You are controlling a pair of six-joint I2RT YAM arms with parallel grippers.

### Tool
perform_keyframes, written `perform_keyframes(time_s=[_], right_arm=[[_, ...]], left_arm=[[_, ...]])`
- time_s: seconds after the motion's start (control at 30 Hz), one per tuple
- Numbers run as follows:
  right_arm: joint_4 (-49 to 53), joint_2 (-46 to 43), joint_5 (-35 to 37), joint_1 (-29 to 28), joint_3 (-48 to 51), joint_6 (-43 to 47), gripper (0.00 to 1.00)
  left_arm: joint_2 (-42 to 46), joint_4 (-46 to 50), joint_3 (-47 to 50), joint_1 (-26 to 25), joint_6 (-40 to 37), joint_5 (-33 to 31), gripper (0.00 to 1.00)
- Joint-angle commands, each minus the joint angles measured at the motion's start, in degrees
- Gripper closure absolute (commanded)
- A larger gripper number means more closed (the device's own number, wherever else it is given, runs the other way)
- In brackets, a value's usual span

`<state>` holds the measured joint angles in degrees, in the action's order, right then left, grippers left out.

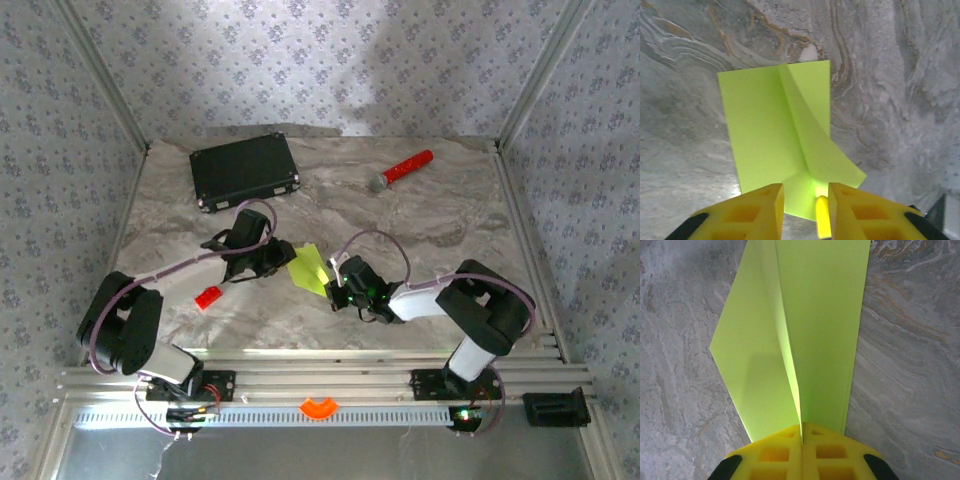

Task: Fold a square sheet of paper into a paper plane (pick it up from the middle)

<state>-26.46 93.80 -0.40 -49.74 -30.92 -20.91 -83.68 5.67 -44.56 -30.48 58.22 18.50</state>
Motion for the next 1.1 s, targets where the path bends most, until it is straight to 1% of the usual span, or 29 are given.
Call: perform_keyframes(time_s=[0.0, 0.07, 0.2, 0.37, 0.43, 0.53, 0.63, 0.8, 0.87, 1.07], right_arm=[[3.91, 1.05, -2.59, 0.25, 0.38, -2.93, 0.94], [4.25, 0.39, -3.04, 0.53, 0.16, -3.34, 0.93], [4.84, -0.85, -4.09, 0.95, -0.02, -4.14, 0.91], [4.92, -1.16, -5.20, 1.19, -0.12, -4.19, 0.88], [5.05, -1.30, -5.92, 1.36, -0.41, -4.05, 0.84], [5.58, -1.60, -6.38, 1.50, -0.89, -3.65, 0.83], [6.04, -2.19, -7.19, 1.53, -1.25, -2.90, 0.80], [6.24, -3.09, -7.25, 1.57, -1.34, -1.61, 0.81], [6.32, -3.27, -7.42, 1.59, -1.38, -0.91, 0.84], [8.06, -3.31, -6.65, 1.40, -2.35, -0.02, 0.86]], left_arm=[[-1.98, -6.83, 0.19, -0.28, -0.21, 6.46, 0.77], [-3.91, -9.38, -0.06, -0.97, 0.03, 8.52, 0.78], [-6.74, -12.75, -1.12, -2.40, 1.19, 9.14, 0.79], [-8.45, -13.06, -2.34, -2.78, 1.68, 8.32, 0.79], [-8.60, -11.95, -2.56, -2.77, 1.49, 7.75, 0.79], [-8.87, -10.85, -2.48, -2.76, 1.11, 7.51, 0.80], [-8.97, -9.84, -2.25, -2.82, 1.00, 7.01, 0.80], [-9.02, -8.60, -2.28, -2.83, 0.76, 6.21, 0.81], [-9.06, -8.05, -2.50, -2.81, 0.51, 6.02, 0.81], [-8.79, -7.52, -2.82, -2.78, 0.06, 5.80, 0.81]])
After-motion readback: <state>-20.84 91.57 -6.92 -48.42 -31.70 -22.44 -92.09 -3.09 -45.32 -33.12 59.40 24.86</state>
